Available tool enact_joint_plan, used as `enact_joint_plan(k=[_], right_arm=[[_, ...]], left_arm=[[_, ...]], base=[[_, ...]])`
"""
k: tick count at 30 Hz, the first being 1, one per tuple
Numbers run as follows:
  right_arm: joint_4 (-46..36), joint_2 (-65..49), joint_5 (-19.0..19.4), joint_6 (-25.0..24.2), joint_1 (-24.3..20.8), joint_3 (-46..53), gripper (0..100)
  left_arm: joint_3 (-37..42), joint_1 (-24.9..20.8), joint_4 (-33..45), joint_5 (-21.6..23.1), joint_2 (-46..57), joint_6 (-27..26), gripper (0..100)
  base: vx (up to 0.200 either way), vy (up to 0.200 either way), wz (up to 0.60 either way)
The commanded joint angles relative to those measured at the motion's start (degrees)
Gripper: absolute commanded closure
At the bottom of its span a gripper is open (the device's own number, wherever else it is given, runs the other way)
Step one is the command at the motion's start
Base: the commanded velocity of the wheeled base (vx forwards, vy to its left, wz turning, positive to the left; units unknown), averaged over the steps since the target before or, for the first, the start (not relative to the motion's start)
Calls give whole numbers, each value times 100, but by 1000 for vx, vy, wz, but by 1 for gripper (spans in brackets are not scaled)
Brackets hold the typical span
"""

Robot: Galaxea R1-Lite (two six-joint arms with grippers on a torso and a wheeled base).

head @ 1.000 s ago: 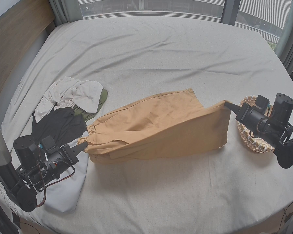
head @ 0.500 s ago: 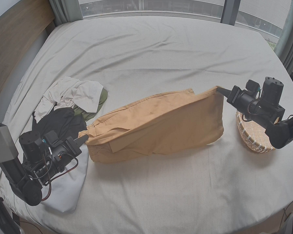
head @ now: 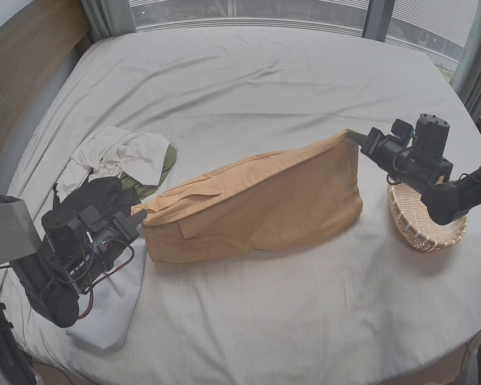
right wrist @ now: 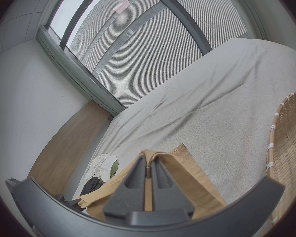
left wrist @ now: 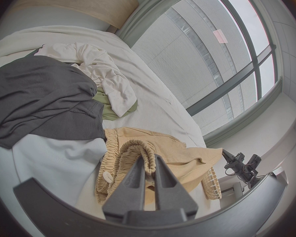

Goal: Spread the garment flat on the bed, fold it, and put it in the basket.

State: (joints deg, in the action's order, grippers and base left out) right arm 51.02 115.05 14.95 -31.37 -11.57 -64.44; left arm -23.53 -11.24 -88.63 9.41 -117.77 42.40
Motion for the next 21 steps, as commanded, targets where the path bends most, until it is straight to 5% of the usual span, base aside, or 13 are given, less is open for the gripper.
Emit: enact_joint_plan(k=[1, 11, 12, 14, 15, 21], right_arm=[[13, 298, 8, -1, -12, -174, 100], [163, 579, 175, -98, 6, -412, 100], [286, 632, 246, -142, 6, -455, 0], [479, 738, 228, -247, 6, -587, 0], [497, 746, 228, -256, 6, -596, 0], [620, 843, 219, -414, 58, -605, 0]], left_arm=[[-82, 8, -6, -53, -193, -4, 100], [-345, 8, 3, -80, -396, -4, 100], [-425, 8, 3, -80, -439, -4, 100], [-521, 34, 21, -89, -457, 5, 100], [-530, 34, 30, -89, -457, -4, 0], [-679, 69, 65, -256, -554, 5, 0]], base=[[0, 0, 0], [0, 0, 0], [0, 0, 0], [0, 0, 0], [0, 0, 0], [0, 0, 0]])
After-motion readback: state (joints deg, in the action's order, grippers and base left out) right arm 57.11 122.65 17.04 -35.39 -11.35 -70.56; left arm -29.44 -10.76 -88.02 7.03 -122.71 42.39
